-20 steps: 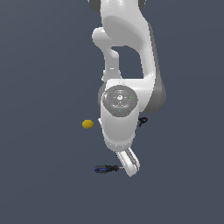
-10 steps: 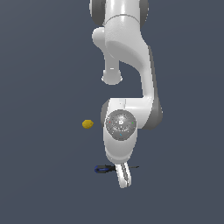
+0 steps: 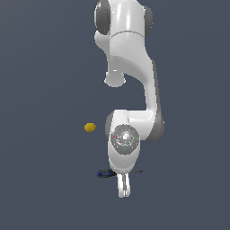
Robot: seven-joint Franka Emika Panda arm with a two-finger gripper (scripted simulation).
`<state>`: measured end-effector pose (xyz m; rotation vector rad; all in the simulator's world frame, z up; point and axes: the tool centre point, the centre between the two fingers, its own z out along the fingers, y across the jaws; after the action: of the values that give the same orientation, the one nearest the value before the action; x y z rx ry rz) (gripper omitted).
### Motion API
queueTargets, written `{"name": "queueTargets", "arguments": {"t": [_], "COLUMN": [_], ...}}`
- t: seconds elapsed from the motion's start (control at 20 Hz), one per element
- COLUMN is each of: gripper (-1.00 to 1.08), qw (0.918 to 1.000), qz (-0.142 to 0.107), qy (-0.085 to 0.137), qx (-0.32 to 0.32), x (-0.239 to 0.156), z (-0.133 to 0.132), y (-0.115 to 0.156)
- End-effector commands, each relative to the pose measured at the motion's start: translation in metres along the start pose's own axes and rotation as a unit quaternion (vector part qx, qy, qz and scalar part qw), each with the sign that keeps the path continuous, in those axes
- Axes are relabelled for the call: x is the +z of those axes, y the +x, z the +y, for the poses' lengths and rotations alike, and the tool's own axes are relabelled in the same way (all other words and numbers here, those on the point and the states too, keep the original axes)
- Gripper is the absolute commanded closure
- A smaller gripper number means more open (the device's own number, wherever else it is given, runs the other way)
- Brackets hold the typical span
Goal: Pick up a designated object from a clutter of objects.
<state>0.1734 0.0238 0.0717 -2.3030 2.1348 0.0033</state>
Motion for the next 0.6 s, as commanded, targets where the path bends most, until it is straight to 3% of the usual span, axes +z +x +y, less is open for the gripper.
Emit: {"name": "queueTargets", "arguments": {"t": [0.0,0.55], "gripper": [-0.92,-0.92], "qw": [0.9999,0.9999], "qz": [0.001,0.001], "qy": [0.000,0.000], "qx": [0.010,0.014], "x": [0.004,0.021], "z": [-0.001,-0.001], "y": [0.000,0.000]}}
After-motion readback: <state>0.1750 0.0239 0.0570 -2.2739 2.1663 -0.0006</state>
